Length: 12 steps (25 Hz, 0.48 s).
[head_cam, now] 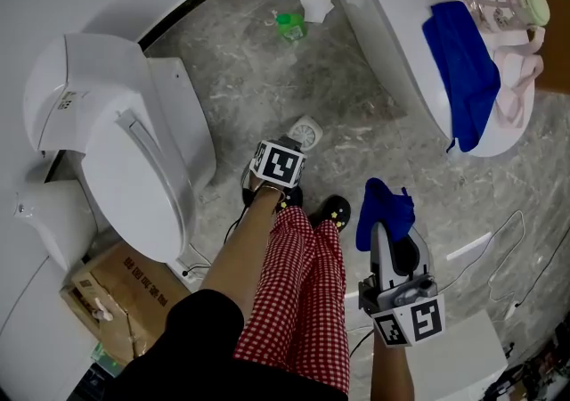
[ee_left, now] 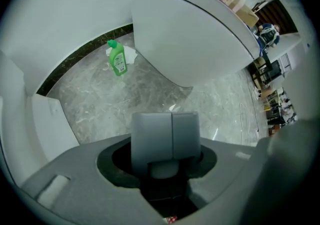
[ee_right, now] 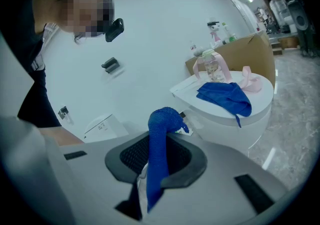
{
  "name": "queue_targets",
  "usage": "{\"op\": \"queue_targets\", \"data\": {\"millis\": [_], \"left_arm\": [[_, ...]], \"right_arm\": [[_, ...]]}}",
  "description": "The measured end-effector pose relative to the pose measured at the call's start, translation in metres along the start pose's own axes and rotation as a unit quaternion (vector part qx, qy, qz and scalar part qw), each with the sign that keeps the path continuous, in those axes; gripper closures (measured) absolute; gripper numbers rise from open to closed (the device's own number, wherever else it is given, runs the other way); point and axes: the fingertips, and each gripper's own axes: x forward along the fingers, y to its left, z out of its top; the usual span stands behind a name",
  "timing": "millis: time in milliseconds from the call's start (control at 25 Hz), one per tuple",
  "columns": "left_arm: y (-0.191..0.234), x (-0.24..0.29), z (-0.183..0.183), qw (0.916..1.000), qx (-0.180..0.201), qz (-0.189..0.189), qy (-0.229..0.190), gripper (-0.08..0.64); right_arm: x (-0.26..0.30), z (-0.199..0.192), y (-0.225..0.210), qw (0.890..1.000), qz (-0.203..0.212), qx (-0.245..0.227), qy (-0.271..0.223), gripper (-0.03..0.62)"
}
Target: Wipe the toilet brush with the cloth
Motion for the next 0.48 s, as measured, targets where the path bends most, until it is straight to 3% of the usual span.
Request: {"op": "queue_targets", "data": {"millis": [240,480], "left_arm": [[0.004,-0.011,0.001,0.9998,-0.011,0.002,-0.015,0.367],[-0.002,-0.025,-0.008,0.9995,0.012,-0.002,-0.029,0.368]], "right_arm": [[-0.001,0.003,0.004,1.000,0.002,-0.001,-0.004,0.523],[-0.004,0.006,0.012,1.000,0.007,-0.004,-0.006,0.523]]}}
